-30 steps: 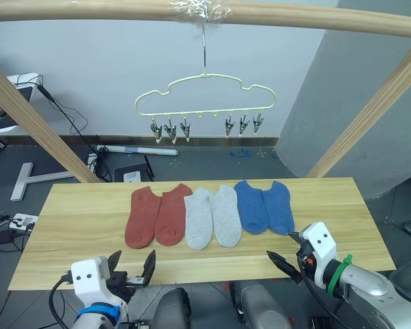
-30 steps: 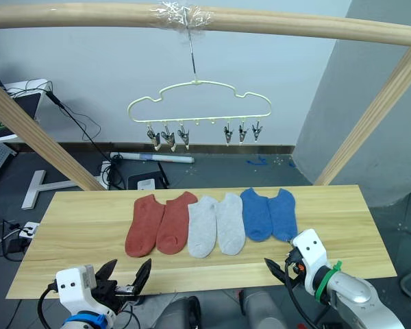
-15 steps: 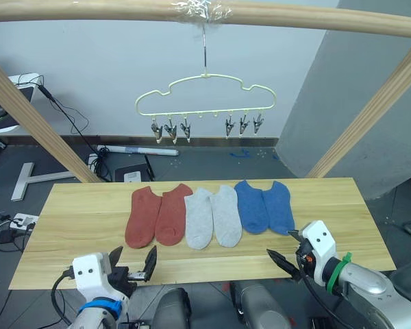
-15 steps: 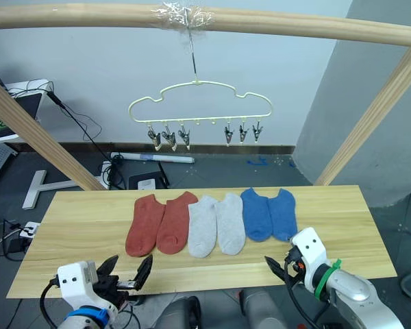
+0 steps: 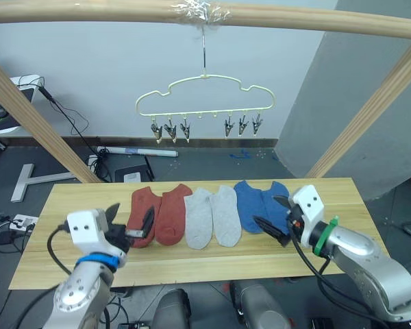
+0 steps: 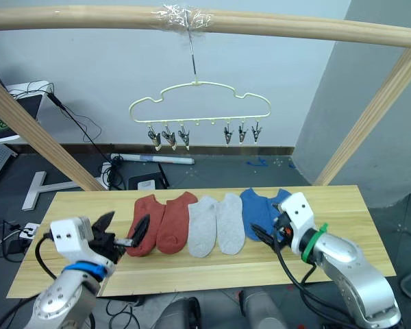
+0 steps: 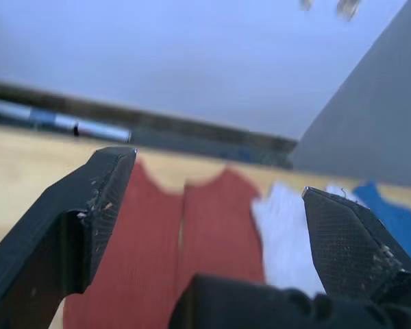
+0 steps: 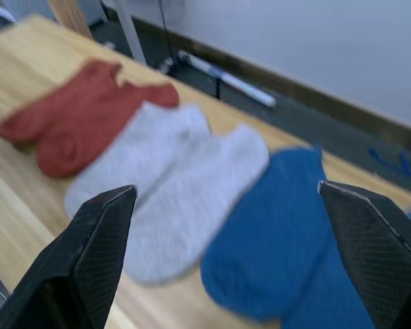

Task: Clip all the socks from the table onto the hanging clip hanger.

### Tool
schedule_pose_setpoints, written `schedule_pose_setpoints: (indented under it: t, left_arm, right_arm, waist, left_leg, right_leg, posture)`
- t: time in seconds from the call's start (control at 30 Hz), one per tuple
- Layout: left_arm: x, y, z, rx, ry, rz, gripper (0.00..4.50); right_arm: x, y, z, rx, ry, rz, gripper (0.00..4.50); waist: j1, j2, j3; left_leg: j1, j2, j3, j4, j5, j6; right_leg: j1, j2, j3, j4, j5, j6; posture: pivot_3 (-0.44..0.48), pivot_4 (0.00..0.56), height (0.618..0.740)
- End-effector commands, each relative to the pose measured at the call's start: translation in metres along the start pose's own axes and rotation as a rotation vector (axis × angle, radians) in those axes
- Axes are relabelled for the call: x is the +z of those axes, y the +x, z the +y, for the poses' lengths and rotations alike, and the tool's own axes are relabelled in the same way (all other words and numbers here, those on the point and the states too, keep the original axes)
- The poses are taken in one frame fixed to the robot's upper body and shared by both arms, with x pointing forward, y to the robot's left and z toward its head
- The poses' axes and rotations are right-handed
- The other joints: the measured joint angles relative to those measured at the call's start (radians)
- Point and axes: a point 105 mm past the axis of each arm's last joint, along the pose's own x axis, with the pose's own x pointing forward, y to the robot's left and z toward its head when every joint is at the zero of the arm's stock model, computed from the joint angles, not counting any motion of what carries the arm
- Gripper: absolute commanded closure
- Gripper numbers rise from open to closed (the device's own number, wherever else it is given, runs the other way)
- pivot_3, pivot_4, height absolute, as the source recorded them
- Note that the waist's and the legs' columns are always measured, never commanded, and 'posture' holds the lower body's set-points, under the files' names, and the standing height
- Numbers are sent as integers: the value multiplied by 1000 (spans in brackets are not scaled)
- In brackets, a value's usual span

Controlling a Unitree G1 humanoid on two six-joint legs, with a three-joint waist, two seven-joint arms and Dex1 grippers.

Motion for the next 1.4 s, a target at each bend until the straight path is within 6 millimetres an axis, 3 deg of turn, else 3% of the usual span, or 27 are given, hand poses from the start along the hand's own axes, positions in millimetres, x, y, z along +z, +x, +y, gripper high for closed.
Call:
schedule_pose_setpoints:
  t: [0.03,0.3,0.5,0.83,1.0,1.27,1.4]
  left_arm:
    - [20,10,3,-17,11,-53,0]
    - [49,50,4,0,40,-106,0]
    - [50,68,6,6,16,-70,0]
    - [65,85,-5,-11,48,-135,0]
    - [63,90,-13,-54,43,-129,0]
    - [63,93,-7,31,52,-141,0]
    - [66,95,-7,41,60,-158,1158]
  right_arm:
    - [24,5,9,79,-14,-52,39]
    - [89,17,16,203,-77,-176,39]
    - [109,20,18,234,-128,-215,39]
    - [120,18,28,276,-161,-240,39]
    - [121,17,28,270,-164,-244,39]
    - [118,16,29,263,-161,-238,39]
    - [117,15,29,260,-162,-236,0]
  waist:
    - [0,0,0]
    - [-2,0,-1]
    - [-4,0,-1]
    - [-5,0,-1]
    - [-7,0,-1]
    - [-14,0,-1]
    - [-18,0,-1]
  left_leg:
    - [0,0,0,0,0,0]
    - [0,0,-1,1,0,0]
    - [-2,-1,-2,0,0,0]
    - [-2,-1,-3,1,0,0]
    - [-2,0,-3,1,0,0]
    - [-2,0,-3,1,0,0]
    - [-2,0,-3,1,0,0]
  right_leg:
    - [0,0,0,0,0,0]
    - [1,0,-1,0,4,-2]
    - [1,-1,-3,-1,5,-1]
    - [1,-1,-3,0,6,-1]
    - [1,-1,-3,0,6,0]
    - [1,-1,-3,0,6,0]
    - [1,-1,-3,0,6,0]
  posture:
    - [-210,212,740]
    - [-222,197,740]
    - [-235,193,740]
    - [-241,199,740]
    - [-248,198,740]
    - [-253,198,740]
    - [-256,198,740]
